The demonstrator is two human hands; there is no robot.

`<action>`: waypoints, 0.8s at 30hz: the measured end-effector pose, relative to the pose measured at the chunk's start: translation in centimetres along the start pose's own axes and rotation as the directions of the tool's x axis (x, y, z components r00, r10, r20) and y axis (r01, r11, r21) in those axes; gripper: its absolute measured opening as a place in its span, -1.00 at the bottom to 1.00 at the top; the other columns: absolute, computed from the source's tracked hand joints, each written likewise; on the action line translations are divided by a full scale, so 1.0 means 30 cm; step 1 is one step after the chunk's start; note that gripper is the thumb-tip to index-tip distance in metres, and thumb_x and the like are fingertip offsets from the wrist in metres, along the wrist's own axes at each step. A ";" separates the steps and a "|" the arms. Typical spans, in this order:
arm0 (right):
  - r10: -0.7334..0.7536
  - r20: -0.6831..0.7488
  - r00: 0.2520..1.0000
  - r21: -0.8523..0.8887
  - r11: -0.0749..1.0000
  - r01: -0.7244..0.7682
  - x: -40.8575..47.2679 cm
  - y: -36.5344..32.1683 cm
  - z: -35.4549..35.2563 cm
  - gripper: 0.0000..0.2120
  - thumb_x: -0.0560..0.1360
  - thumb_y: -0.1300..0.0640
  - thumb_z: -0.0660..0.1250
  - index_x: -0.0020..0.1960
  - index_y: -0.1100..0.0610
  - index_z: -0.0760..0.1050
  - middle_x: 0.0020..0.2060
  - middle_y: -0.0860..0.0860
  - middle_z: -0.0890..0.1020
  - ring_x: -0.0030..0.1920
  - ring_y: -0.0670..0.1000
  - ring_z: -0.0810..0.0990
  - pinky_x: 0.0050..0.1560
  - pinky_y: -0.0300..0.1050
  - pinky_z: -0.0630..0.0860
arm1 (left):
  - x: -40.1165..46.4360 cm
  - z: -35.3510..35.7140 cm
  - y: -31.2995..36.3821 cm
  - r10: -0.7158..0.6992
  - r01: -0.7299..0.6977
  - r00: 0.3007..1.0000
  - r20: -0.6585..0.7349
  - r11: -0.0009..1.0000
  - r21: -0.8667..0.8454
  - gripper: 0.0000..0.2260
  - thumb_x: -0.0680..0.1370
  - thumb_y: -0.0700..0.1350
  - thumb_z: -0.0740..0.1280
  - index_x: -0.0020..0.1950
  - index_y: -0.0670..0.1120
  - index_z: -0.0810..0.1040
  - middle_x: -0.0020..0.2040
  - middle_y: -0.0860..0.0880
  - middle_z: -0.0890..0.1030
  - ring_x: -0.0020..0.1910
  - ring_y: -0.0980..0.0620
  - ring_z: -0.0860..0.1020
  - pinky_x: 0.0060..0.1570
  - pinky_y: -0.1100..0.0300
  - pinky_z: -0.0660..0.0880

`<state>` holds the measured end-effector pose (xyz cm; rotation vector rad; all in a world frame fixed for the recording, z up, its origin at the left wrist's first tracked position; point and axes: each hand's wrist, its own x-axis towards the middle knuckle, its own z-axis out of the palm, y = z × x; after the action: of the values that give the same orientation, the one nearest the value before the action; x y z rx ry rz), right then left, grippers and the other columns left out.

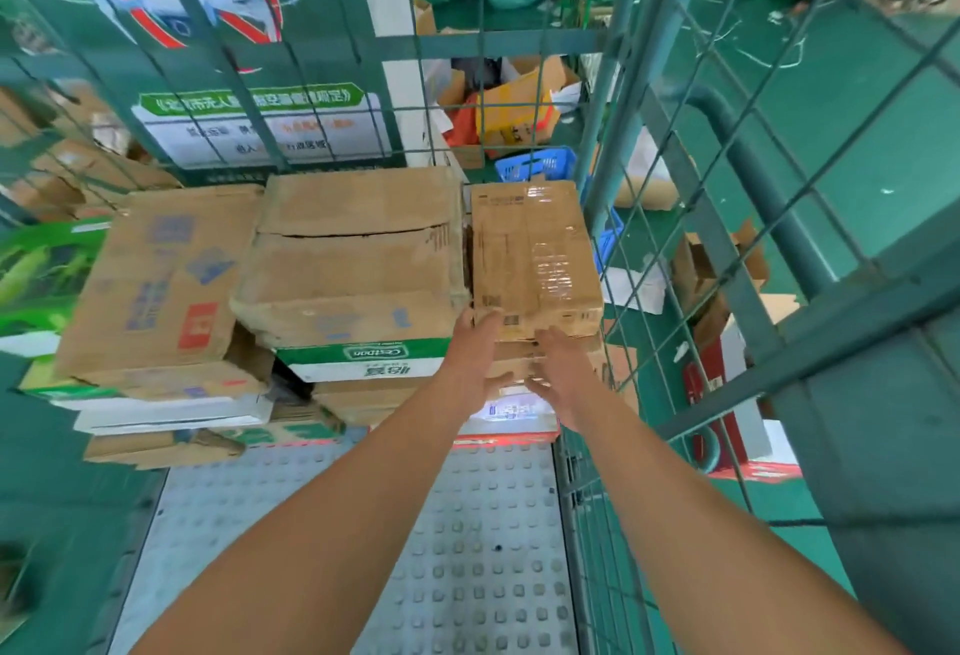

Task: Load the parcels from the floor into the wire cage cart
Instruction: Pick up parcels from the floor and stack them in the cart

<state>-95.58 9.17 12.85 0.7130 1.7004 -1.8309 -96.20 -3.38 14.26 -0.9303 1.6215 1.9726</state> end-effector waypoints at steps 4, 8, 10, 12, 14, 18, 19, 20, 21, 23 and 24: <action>0.003 0.011 1.000 -0.034 0.999 -0.003 -0.101 0.039 0.063 -0.73 0.68 -0.05 0.18 0.34 -0.05 0.47 0.17 -0.06 0.54 0.22 0.07 0.55 0.28 0.03 0.56 | -0.085 -0.104 -0.056 0.019 -0.020 0.997 -0.071 1.000 -0.013 -0.56 0.64 0.11 0.32 0.51 0.12 0.37 0.27 0.03 0.51 0.14 0.00 0.53 0.12 -0.05 0.66; -0.015 0.094 0.996 -0.083 0.996 0.022 -0.206 0.097 0.198 -0.87 0.69 -0.02 0.18 0.10 -0.08 0.50 0.06 0.00 0.59 0.02 0.02 0.56 0.28 0.05 0.52 | -0.233 -0.262 -0.118 0.061 -0.068 0.994 -0.095 0.996 -0.066 -0.60 0.65 0.11 0.34 0.47 0.08 0.42 0.27 0.01 0.51 0.18 0.01 0.52 0.13 0.03 0.61; -0.010 0.115 0.993 -0.100 0.995 0.021 -0.267 0.146 0.292 -0.83 0.69 -0.05 0.20 0.14 -0.01 0.51 0.06 0.06 0.60 -0.01 0.03 0.57 0.18 0.01 0.54 | -0.329 -0.364 -0.166 0.053 -0.067 0.990 -0.128 0.992 -0.103 -0.72 0.65 0.09 0.35 0.34 0.07 0.49 0.14 0.03 0.55 0.09 0.04 0.53 0.18 0.02 0.59; -0.011 0.148 0.989 -0.130 0.991 0.031 -0.356 0.207 0.402 -0.82 0.69 -0.03 0.20 0.06 0.04 0.49 -0.04 0.04 0.58 -0.05 0.04 0.56 0.05 -0.03 0.52 | -0.445 -0.488 -0.226 0.056 -0.084 0.982 -0.183 0.985 -0.153 -0.89 0.65 0.05 0.35 0.16 0.10 0.53 0.16 0.02 0.56 0.12 0.02 0.55 0.18 0.02 0.59; -0.002 0.206 0.979 -0.185 0.982 0.041 -0.455 0.291 0.511 -0.85 0.69 0.01 0.20 0.04 0.04 0.49 -0.06 0.04 0.58 -0.07 0.05 0.56 -0.09 -0.09 0.49 | -0.576 -0.617 -0.292 0.064 -0.112 0.970 -0.235 0.974 -0.198 -0.96 0.66 0.04 0.34 0.07 0.11 0.52 0.17 0.01 0.58 0.17 0.00 0.57 0.23 -0.02 0.57; 0.015 0.365 0.931 -0.311 0.944 0.107 -0.701 0.507 0.726 -0.84 0.67 0.05 0.21 -0.04 0.07 0.49 -0.16 0.09 0.57 -0.30 0.01 0.49 -0.26 -0.14 0.38 | -0.864 -0.914 -0.509 0.069 -0.197 0.922 -0.381 0.930 -0.309 -0.82 0.68 0.02 0.31 0.26 0.03 0.54 0.23 0.00 0.59 0.17 -0.01 0.58 0.23 -0.03 0.55; 0.034 0.386 0.922 -0.336 0.936 0.106 -0.752 0.554 0.769 -0.85 0.68 0.03 0.22 0.00 0.07 0.49 -0.16 0.06 0.58 -0.28 0.00 0.51 -0.23 -0.14 0.42 | -0.924 -0.968 -0.567 0.068 -0.217 0.909 -0.411 0.920 -0.327 -0.76 0.68 0.01 0.31 0.33 0.02 0.52 0.29 0.00 0.57 0.21 -0.04 0.57 0.21 -0.01 0.55; 0.049 0.416 0.908 -0.372 0.920 0.121 -0.826 0.616 0.818 -0.85 0.67 0.01 0.23 0.02 0.06 0.49 -0.14 0.03 0.59 -0.24 -0.01 0.53 -0.19 -0.14 0.45 | -1.000 -1.031 -0.637 0.065 -0.241 0.890 -0.451 0.907 -0.345 -0.73 0.68 0.00 0.31 0.37 0.01 0.50 0.32 0.00 0.55 0.23 -0.05 0.57 0.20 0.00 0.55; 0.071 0.443 0.894 -0.405 0.905 0.129 -0.893 0.679 0.866 -0.85 0.67 -0.01 0.23 0.04 0.05 0.50 -0.10 0.02 0.60 -0.20 0.00 0.56 -0.15 -0.13 0.48 | -1.073 -1.091 -0.704 0.049 -0.252 0.877 -0.478 0.893 -0.372 -0.72 0.68 0.01 0.31 0.39 0.00 0.49 0.32 0.00 0.54 0.24 -0.06 0.56 0.19 0.01 0.55; 0.122 0.506 0.854 -0.481 0.862 0.162 -1.041 0.821 0.959 -0.82 0.66 -0.06 0.25 0.06 0.03 0.51 -0.01 0.03 0.63 -0.11 0.01 0.60 -0.07 -0.12 0.52 | -1.222 -1.207 -0.846 0.018 -0.289 0.845 -0.535 0.857 -0.427 -0.71 0.68 0.02 0.31 0.38 0.00 0.49 0.30 0.02 0.54 0.25 -0.06 0.56 0.19 0.03 0.55; 0.156 0.542 0.826 -0.522 0.832 0.186 -1.129 0.905 1.010 -0.81 0.66 -0.07 0.25 0.07 0.04 0.52 0.03 0.05 0.64 -0.08 0.02 0.61 -0.05 -0.11 0.54 | -1.307 -1.272 -0.936 -0.006 -0.313 0.818 -0.575 0.834 -0.454 -0.73 0.68 0.03 0.32 0.36 0.01 0.50 0.29 0.02 0.54 0.23 -0.05 0.57 0.18 0.03 0.56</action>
<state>-53.00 -21.69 19.06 -0.1024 1.6763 -1.2467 -41.13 -30.27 19.56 -1.7827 1.4604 2.4992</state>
